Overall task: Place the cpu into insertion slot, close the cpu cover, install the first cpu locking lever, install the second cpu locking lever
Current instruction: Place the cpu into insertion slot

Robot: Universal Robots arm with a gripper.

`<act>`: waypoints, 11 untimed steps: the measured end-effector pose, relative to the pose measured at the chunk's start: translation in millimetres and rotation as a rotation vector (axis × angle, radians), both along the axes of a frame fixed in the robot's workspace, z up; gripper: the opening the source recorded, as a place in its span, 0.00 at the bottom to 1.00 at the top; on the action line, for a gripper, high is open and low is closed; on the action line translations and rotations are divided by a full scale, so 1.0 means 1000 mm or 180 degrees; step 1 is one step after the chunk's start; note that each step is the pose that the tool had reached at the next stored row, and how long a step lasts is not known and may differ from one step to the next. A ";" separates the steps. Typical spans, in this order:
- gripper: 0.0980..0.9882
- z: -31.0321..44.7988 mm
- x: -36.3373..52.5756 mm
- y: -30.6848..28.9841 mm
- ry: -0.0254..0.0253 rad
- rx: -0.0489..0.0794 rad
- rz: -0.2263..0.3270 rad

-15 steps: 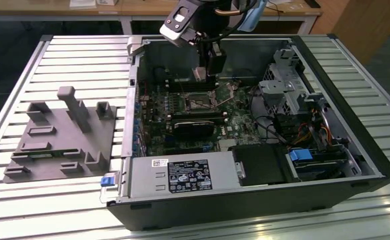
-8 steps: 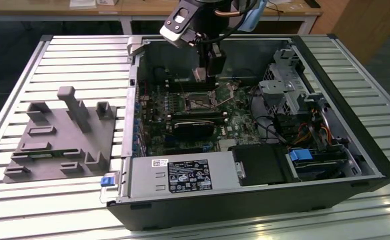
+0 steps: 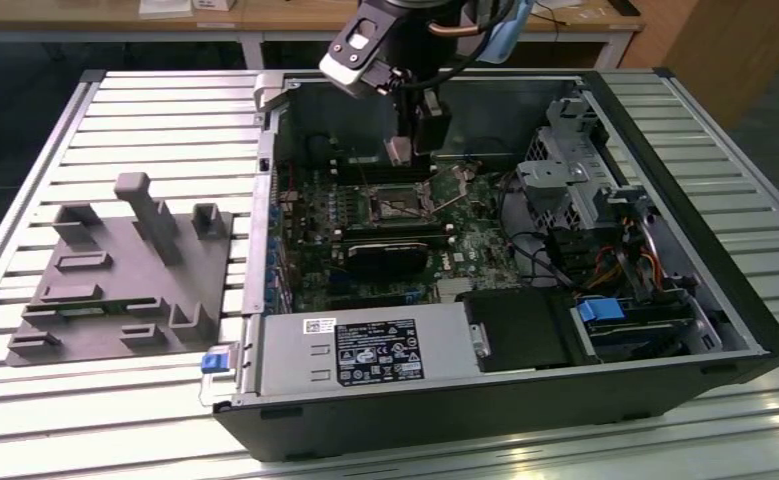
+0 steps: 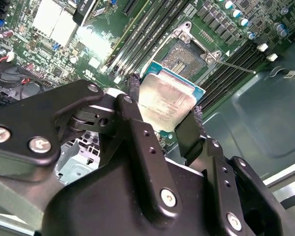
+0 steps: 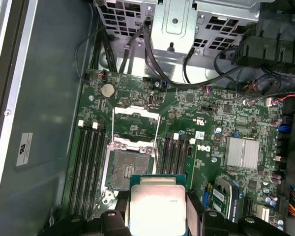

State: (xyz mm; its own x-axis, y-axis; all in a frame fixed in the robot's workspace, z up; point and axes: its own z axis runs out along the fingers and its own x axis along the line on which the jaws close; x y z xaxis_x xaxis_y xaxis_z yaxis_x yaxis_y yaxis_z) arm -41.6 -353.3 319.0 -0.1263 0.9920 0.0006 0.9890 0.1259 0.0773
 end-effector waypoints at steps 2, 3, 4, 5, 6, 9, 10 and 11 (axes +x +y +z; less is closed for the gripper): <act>0.50 -0.0010 0.0000 0.0000 0.0000 -0.0001 0.0000; 0.50 -0.0017 0.0000 0.0000 0.0000 -0.0002 0.0000; 0.50 -0.0026 0.0000 0.0000 0.0000 -0.0003 0.0000; 0.50 -0.0035 0.0000 0.0000 0.0000 -0.0003 0.0000; 0.50 -0.0043 0.0000 0.0000 0.0000 -0.0004 0.0000; 0.50 -0.0059 0.0000 0.0000 0.0000 -0.0005 0.0000; 0.50 -0.0062 0.0000 0.0000 0.0000 -0.0005 0.0000; 0.50 -0.0064 0.0000 0.0000 0.0000 -0.0005 0.0000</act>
